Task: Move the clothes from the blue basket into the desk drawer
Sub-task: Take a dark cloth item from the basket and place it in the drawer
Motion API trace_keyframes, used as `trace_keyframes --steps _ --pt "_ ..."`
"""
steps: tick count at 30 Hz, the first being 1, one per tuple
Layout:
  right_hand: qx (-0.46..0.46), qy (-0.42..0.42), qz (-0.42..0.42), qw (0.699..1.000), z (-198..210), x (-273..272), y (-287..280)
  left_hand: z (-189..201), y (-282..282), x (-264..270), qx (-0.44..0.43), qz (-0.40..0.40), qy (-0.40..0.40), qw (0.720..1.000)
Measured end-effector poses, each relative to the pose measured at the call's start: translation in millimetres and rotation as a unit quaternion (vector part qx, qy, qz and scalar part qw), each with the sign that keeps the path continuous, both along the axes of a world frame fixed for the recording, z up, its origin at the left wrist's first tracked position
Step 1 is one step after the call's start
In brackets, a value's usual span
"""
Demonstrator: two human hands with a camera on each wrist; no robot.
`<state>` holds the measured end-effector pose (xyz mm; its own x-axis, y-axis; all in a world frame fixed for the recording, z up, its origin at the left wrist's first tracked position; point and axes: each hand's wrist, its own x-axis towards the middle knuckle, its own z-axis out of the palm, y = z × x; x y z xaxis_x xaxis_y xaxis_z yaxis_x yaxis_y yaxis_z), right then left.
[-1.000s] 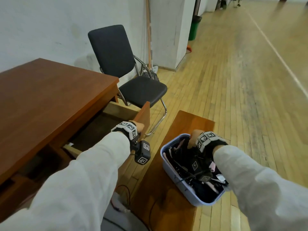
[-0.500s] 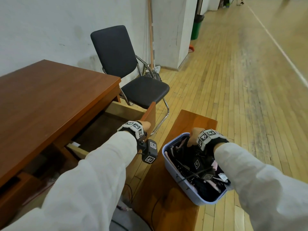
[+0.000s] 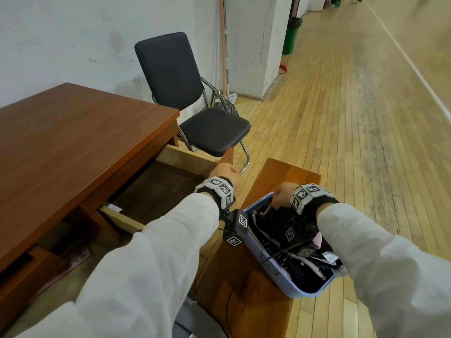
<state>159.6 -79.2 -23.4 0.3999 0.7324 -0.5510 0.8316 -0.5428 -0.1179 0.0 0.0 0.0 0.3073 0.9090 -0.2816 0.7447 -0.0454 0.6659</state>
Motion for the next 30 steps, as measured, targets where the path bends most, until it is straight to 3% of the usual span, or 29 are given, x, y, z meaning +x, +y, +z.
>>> trace_keyframes --steps 3,6,10,13,17,23,25,30 --pt "0.075 0.064 -0.070 0.993 7 12 -4 4 -19 13 -0.042 -0.100 -0.054 0.993" --pt "0.132 0.092 -0.090 0.983 10 27 -10 -4 -32 23 -0.118 -0.201 -0.050 0.971" --pt "0.203 0.153 -0.121 0.960 7 47 -18 -19 -42 37 -0.154 -0.243 -0.044 0.957" --pt "0.264 0.212 -0.156 0.928 9 53 -25 -17 -45 44 -0.152 -0.225 -0.083 0.959" --pt "0.316 0.282 -0.176 0.889 24 59 -29 3 -36 59 -0.207 -0.133 -0.213 0.946" --pt "0.274 0.296 -0.171 0.899 51 56 -17 68 -14 45 -0.075 -0.072 -0.260 0.960" --pt "0.270 0.322 -0.162 0.893 65 47 -8 80 0 28 -0.020 -0.061 -0.253 0.965" --pt "0.181 0.350 -0.099 0.914 81 13 25 91 44 -35 0.047 0.014 -0.246 0.968"
